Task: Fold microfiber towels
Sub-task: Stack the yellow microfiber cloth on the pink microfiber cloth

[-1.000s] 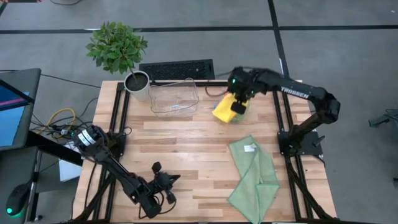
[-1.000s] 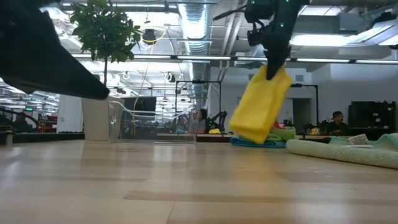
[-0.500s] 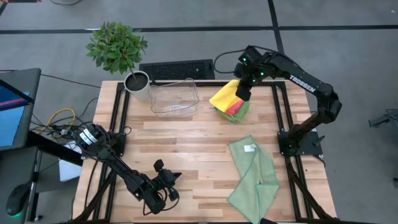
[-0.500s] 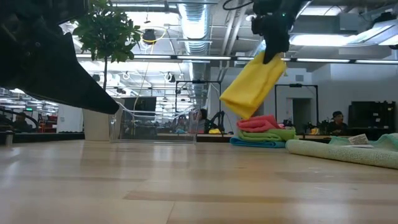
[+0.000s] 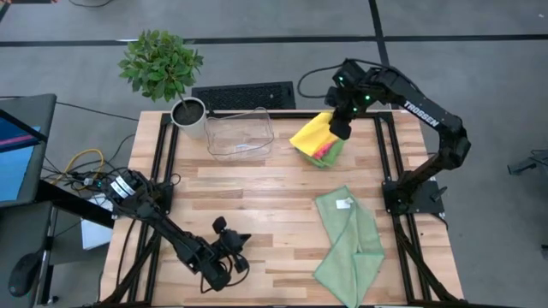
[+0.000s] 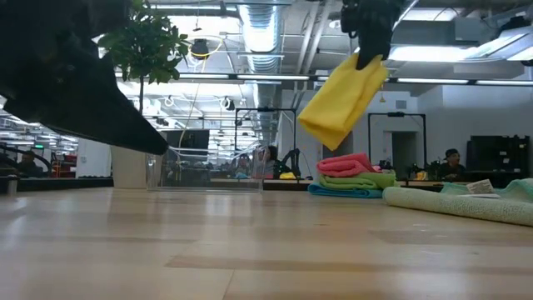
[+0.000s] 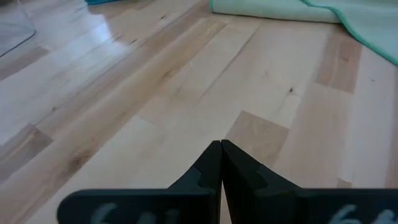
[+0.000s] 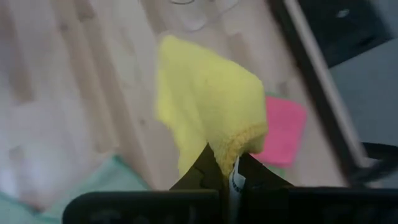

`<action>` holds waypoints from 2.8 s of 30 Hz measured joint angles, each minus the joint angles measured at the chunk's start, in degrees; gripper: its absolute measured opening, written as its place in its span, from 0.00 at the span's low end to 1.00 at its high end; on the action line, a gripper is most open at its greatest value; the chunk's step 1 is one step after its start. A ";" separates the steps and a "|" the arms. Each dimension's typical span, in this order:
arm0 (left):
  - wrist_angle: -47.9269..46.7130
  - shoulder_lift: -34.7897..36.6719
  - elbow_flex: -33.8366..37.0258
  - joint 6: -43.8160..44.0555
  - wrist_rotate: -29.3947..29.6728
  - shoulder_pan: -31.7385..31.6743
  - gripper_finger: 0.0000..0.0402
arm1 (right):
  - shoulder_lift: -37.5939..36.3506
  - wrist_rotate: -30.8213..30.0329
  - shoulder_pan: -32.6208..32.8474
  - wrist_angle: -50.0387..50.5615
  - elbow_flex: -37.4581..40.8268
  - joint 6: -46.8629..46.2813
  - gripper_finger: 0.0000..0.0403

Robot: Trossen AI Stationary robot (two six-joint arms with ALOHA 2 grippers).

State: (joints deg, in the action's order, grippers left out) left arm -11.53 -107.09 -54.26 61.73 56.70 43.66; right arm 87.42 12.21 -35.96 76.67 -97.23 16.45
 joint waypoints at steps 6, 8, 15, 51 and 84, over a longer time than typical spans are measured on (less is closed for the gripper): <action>-0.18 0.00 0.00 -0.02 -0.01 -0.66 0.00 | 0.00 2.82 0.27 3.59 0.00 -0.32 0.05; -0.18 0.00 0.00 -0.02 0.01 -0.97 0.00 | 0.00 2.88 -0.30 3.34 0.00 0.54 0.05; -1.31 0.00 0.03 -0.02 0.01 -1.97 0.00 | 1.18 3.50 -3.87 1.13 -0.11 2.01 0.05; -0.96 -0.01 0.15 -0.44 -0.89 -2.72 0.00 | 6.82 7.23 -1.99 4.43 -0.02 2.67 0.06; -2.36 -0.02 0.15 -0.57 -2.59 -5.20 0.00 | 22.64 -7.59 -13.30 -4.90 0.02 9.09 0.14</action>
State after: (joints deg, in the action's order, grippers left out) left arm -13.89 -107.11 -54.11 61.17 54.11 38.46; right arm 110.06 4.62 -49.26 71.77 -97.21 25.53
